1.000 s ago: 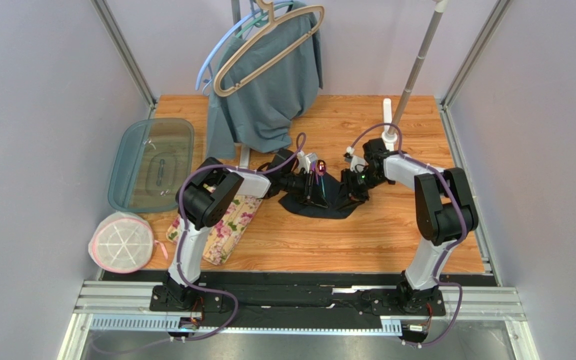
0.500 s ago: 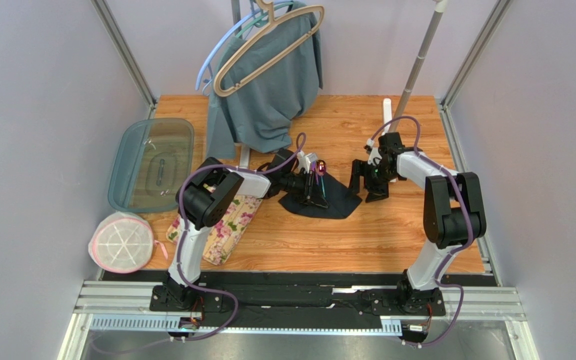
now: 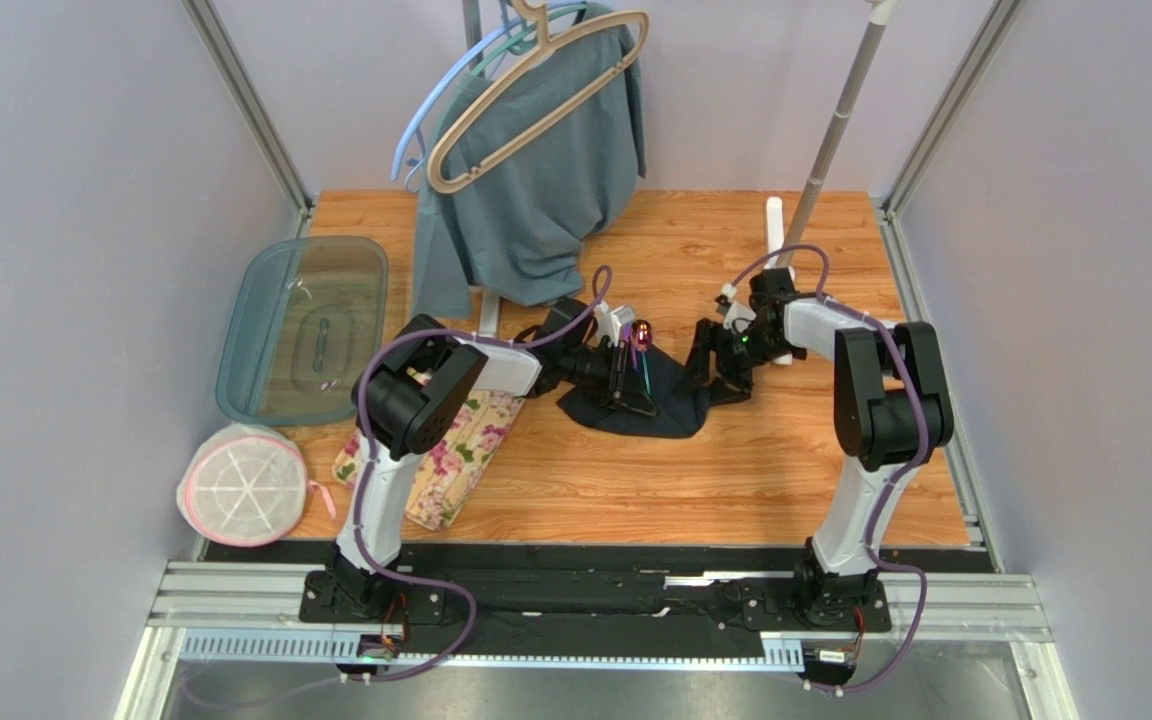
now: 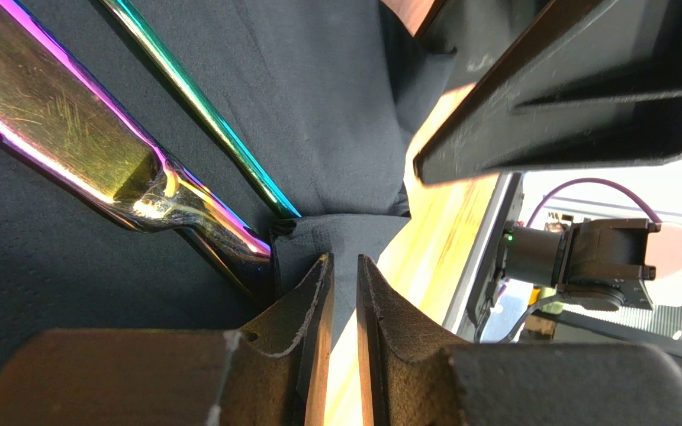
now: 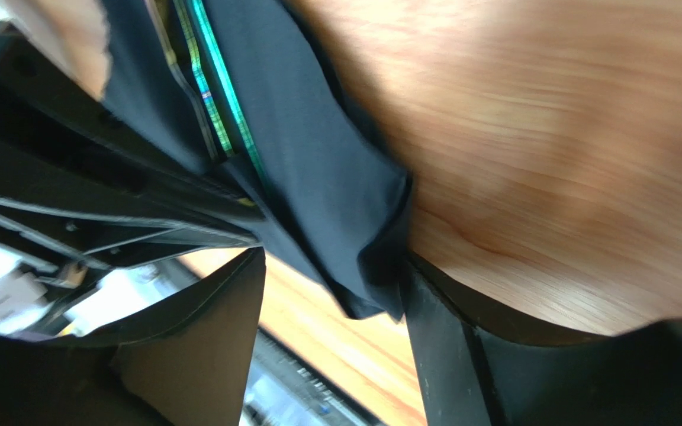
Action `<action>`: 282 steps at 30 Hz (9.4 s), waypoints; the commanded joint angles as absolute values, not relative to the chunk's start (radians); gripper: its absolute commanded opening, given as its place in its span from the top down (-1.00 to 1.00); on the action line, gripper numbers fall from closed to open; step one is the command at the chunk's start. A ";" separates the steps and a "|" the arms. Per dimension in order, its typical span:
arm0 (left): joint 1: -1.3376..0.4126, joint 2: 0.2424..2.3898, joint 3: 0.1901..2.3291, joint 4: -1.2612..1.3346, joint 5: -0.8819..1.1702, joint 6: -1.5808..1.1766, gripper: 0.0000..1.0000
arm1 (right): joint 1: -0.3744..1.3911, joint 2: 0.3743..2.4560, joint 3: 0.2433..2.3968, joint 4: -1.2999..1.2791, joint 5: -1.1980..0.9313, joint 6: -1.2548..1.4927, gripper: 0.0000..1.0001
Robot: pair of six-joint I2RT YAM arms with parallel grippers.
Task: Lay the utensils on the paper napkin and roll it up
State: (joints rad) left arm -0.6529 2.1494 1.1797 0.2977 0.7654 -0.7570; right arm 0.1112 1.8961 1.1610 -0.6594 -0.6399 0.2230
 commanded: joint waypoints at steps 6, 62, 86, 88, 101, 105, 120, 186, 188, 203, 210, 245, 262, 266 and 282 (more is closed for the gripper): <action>-0.646 2.166 1.172 0.327 0.752 -0.744 0.52 | 0.114 1.861 1.121 -0.580 -0.897 0.284 -0.06; -0.607 2.092 1.095 0.361 0.741 -0.762 0.55 | 0.170 1.891 1.138 -0.496 -0.864 0.431 1.00; -0.606 2.105 1.095 0.350 0.739 -0.755 0.60 | 0.253 1.885 1.149 -0.284 -0.917 0.636 1.00; -0.606 2.103 1.095 0.351 0.739 -0.752 0.60 | 0.267 1.891 1.149 -0.261 -0.916 0.656 1.00; -0.603 2.020 1.065 0.354 0.767 -0.770 0.59 | 0.282 1.953 1.129 -0.255 -0.882 0.615 1.00; -0.600 1.974 1.052 0.359 0.784 -0.765 0.55 | 0.278 1.965 1.134 -0.262 -0.877 0.600 1.00; -0.577 1.882 0.985 0.187 0.798 -0.680 0.57 | 0.268 1.962 1.141 -0.272 -0.854 0.589 1.00; -0.572 1.944 1.011 0.293 0.594 -0.695 0.20 | 0.354 2.029 1.135 -0.054 -0.874 0.733 1.00; -0.575 1.945 1.009 0.285 0.580 -0.692 0.24 | 0.354 2.028 1.134 -0.054 -0.879 0.735 1.00; -0.574 1.937 0.985 0.235 0.525 -0.698 1.00 | 0.345 1.904 1.190 -0.187 -0.868 0.619 0.61; -0.575 1.928 0.986 0.201 0.486 -0.704 1.00 | 0.321 1.787 1.213 -0.350 -0.746 0.456 0.60; -0.558 1.832 1.028 0.033 0.479 -0.646 0.23 | 0.425 2.057 1.233 -0.351 -0.494 0.321 0.92; -0.587 1.699 0.922 0.156 0.669 -0.692 0.40 | 0.430 2.048 1.163 -0.463 -0.699 0.150 1.00; -0.601 1.778 0.928 0.251 0.655 -0.753 0.45 | 0.426 2.045 1.172 -0.453 -0.718 0.166 1.00; -0.555 1.931 0.994 0.031 0.508 -0.620 0.90 | 0.428 1.964 1.233 -0.501 -0.755 0.172 0.92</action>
